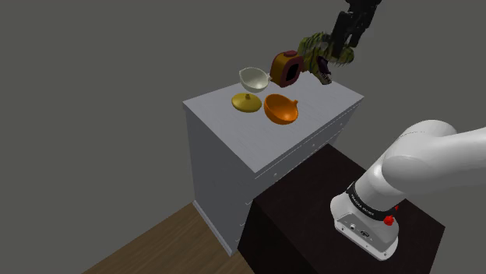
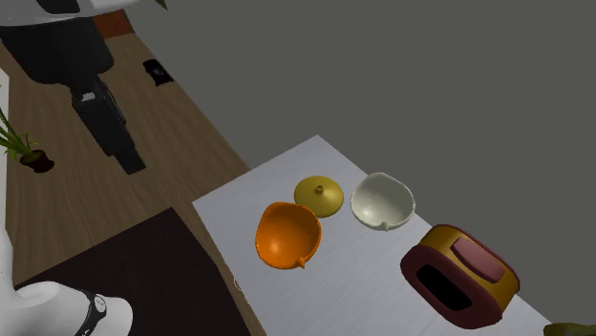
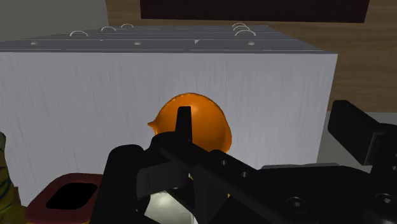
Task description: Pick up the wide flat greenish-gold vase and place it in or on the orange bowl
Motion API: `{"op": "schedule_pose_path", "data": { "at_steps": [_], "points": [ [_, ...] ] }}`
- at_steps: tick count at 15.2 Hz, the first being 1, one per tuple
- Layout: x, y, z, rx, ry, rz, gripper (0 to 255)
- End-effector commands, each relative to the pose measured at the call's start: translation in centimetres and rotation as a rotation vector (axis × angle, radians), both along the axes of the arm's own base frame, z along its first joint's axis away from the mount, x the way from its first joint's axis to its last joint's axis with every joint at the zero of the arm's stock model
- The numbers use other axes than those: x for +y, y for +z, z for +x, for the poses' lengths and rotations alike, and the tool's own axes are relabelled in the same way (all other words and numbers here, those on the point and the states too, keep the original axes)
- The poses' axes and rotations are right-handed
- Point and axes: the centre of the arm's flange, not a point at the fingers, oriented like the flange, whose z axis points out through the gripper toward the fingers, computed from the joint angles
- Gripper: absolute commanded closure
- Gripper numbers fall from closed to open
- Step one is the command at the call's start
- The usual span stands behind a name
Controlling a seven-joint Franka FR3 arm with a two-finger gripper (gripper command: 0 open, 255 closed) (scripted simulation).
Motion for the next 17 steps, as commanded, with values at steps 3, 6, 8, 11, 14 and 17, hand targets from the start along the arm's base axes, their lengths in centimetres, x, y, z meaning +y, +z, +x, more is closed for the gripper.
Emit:
{"op": "schedule_pose_path", "data": {
  "at_steps": [3, 6, 8, 11, 14, 17],
  "points": [
    [-0.2, -1.8, 1.8, -0.007, -0.009, 0.006, 0],
    [-0.4, -4.4, 4.6, -0.019, -0.024, 0.015, 0],
    [-0.6, -6.2, 6.5, -0.026, -0.033, 0.021, 0],
    [-0.8, -8.8, 9.3, -0.037, -0.047, 0.031, 0],
    [-1.1, -11.4, 12.1, -0.048, -0.062, 0.04, 0],
    [-1.4, -13.9, 15.0, -0.06, -0.076, 0.049, 0]
  ]
}}
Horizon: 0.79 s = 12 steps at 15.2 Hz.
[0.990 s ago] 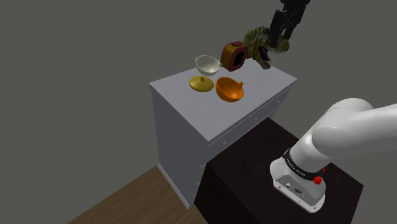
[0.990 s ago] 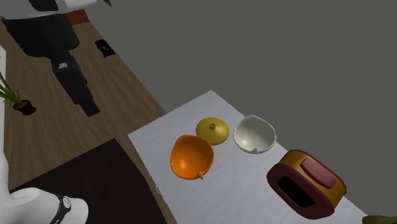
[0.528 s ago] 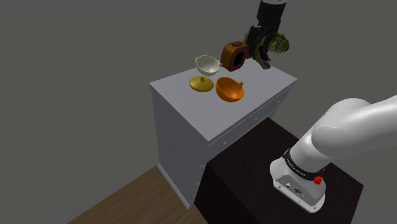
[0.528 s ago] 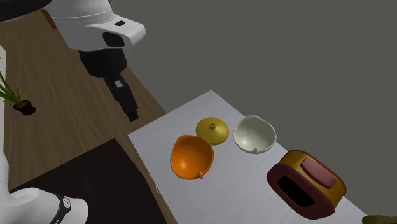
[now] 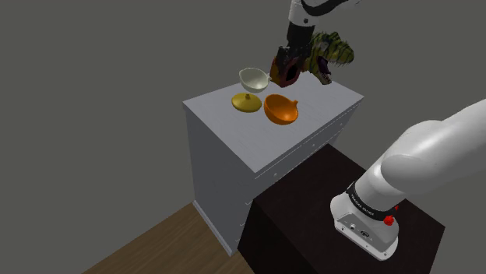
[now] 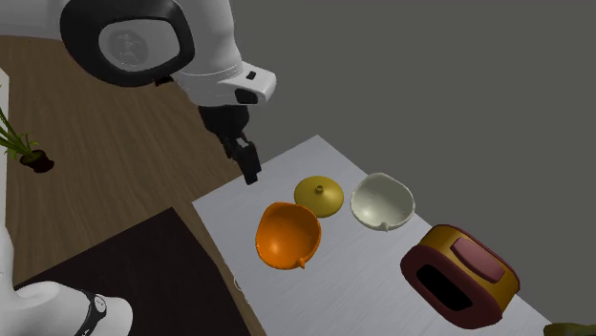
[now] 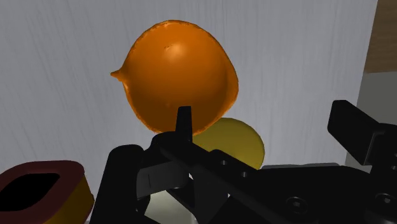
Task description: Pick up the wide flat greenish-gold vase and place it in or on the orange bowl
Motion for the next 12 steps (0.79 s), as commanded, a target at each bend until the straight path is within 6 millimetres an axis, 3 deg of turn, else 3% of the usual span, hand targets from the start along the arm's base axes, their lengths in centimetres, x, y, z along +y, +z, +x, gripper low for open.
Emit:
{"op": "schedule_pose_path", "data": {
  "at_steps": [1, 12],
  "points": [
    [-0.4, -1.8, 1.9, -0.01, -0.01, 0.006, 0],
    [-1.7, -10.9, 12.6, -0.05, -0.062, 0.04, 0]
  ]
}}
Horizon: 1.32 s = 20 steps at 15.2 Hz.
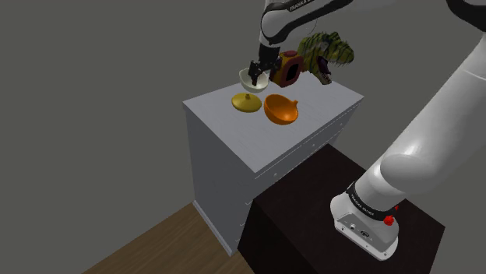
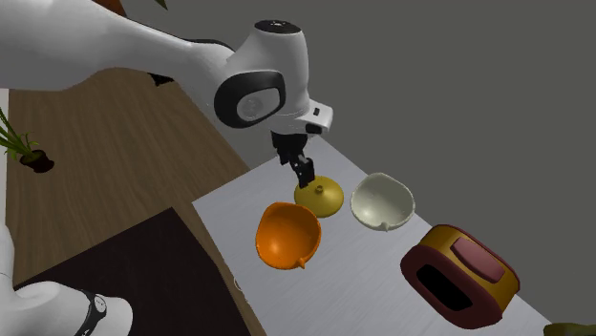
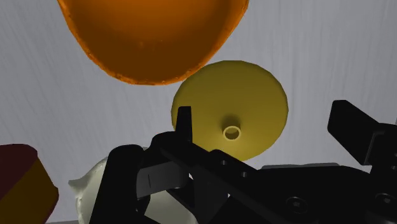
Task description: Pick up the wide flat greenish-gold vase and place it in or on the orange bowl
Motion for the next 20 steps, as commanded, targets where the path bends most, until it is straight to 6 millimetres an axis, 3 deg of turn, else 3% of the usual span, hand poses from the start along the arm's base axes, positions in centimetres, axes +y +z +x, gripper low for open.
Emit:
{"op": "schedule_pose_path", "data": {
  "at_steps": [1, 8, 15, 20],
  "points": [
    [-0.5, -1.6, 1.9, -0.008, -0.01, 0.006, 0],
    [-1.4, -6.9, 8.6, -0.033, -0.041, 0.026, 0],
    [-1.5, -10.6, 8.8, -0.033, -0.041, 0.026, 0],
    [-1.5, -10.9, 8.9, -0.033, -0.041, 0.026, 0]
  ]
}}
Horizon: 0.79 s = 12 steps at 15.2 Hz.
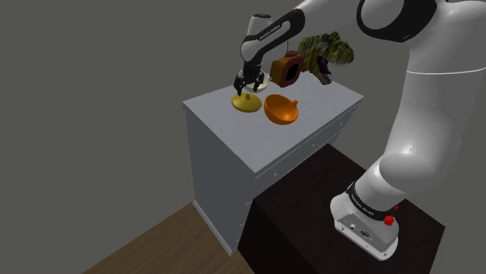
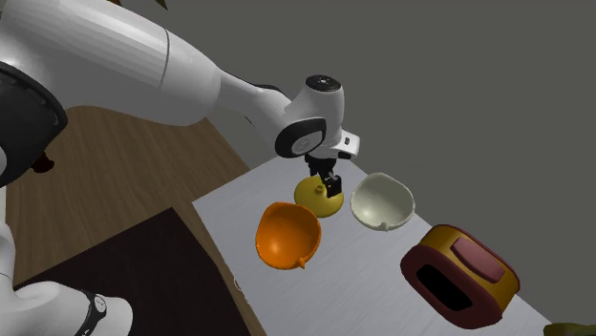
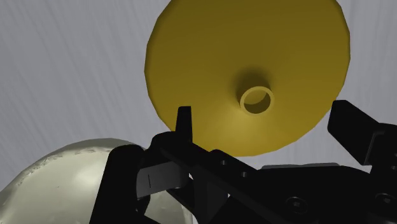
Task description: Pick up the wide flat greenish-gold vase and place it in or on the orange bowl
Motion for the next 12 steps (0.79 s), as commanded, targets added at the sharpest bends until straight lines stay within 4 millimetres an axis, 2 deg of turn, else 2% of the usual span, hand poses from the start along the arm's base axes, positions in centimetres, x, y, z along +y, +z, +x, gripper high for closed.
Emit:
{"op": "schedule_pose_path", "data": {
  "at_steps": [1, 3, 4, 12],
  "points": [
    [0.01, -0.03, 0.0, 0.0, 0.0, 0.0, 0],
    [0.01, -0.03, 0.0, 0.0, 0.0, 0.0, 0],
    [0.01, -0.03, 0.0, 0.0, 0.0, 0.0, 255],
    [0.02, -0.05, 0.01, 0.0, 0.0, 0.0, 255]
  ]
}}
